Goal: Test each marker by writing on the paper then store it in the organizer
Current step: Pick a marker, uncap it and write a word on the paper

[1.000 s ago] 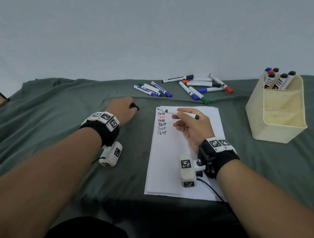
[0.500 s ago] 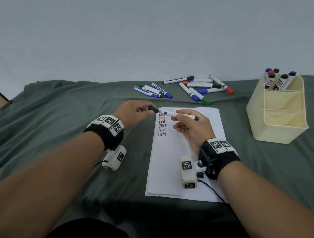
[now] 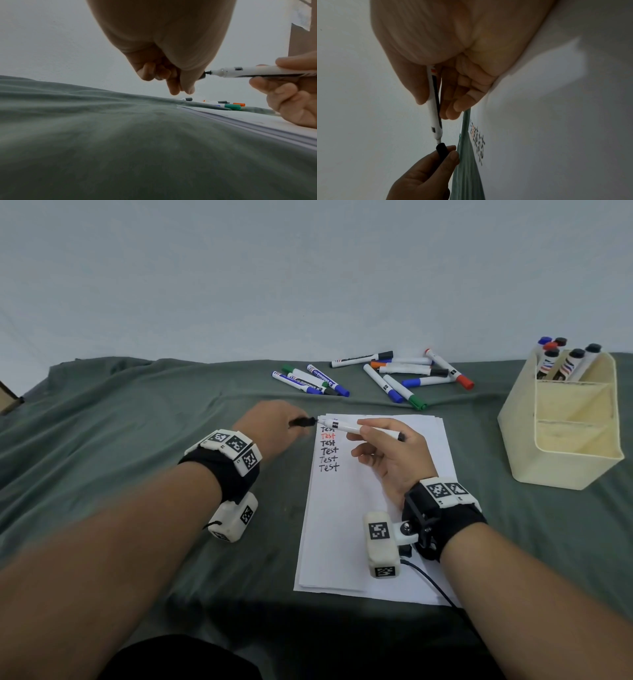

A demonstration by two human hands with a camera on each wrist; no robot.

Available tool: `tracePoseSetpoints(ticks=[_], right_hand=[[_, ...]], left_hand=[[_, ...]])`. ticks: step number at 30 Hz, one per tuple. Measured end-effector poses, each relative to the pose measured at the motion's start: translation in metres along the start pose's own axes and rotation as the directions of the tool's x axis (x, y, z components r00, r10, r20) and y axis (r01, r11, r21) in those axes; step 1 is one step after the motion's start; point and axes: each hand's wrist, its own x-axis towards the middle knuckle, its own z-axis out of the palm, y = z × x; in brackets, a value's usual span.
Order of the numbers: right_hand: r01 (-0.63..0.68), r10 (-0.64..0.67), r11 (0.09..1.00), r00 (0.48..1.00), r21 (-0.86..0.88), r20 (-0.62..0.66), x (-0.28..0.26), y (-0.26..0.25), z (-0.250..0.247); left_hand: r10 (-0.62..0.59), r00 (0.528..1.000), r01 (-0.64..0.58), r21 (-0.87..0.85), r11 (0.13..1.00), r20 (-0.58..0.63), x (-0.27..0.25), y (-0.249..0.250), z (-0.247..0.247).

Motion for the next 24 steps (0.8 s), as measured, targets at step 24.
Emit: tracePoseSetpoints(ticks=[24], right_hand=[[0.015,-0.015,0.999,1.000,-0.040,0.007,-0.001,0.003,0.000]], left_hand=[[0.002,0.986,-0.005,0.023,1.000,0.166,-0.002,0.038,-0.015]])
